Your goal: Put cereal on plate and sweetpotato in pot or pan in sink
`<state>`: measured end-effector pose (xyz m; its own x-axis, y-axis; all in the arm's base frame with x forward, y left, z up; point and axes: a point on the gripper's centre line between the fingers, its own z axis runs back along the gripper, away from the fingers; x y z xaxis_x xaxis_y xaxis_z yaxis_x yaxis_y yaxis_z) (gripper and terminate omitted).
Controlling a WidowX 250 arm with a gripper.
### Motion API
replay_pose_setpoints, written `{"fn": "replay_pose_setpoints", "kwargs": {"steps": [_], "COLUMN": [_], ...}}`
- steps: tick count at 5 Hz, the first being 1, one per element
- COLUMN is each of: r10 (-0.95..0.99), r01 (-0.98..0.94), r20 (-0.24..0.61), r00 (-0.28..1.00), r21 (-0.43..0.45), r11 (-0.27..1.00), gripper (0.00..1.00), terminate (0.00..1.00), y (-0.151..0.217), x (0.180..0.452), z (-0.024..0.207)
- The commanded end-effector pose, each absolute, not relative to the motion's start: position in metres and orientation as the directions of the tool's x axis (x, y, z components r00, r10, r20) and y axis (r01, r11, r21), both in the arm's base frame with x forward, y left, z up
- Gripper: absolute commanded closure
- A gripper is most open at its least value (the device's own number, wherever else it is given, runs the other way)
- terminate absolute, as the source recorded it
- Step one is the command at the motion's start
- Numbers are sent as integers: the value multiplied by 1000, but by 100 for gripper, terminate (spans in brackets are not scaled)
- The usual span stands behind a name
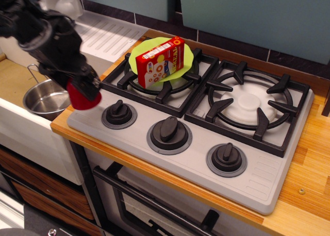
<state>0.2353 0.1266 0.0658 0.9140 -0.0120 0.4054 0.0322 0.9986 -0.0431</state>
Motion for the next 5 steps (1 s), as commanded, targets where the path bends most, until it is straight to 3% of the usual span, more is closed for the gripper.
{"fn": "replay_pose_setpoints", "kwargs": {"steps": [1, 3, 5], "r10": [-112, -143, -141], "r01": [141, 201, 177], "r20": [531, 607, 612], "r00": [840, 782, 778], "r21": [-15, -28, 1], "r11": [990, 979, 984], "gripper": [100, 100, 100], "terminate": [0, 0, 0], "y": [169, 195, 208], "x": [251, 259, 257], "z": [84, 64, 53]}}
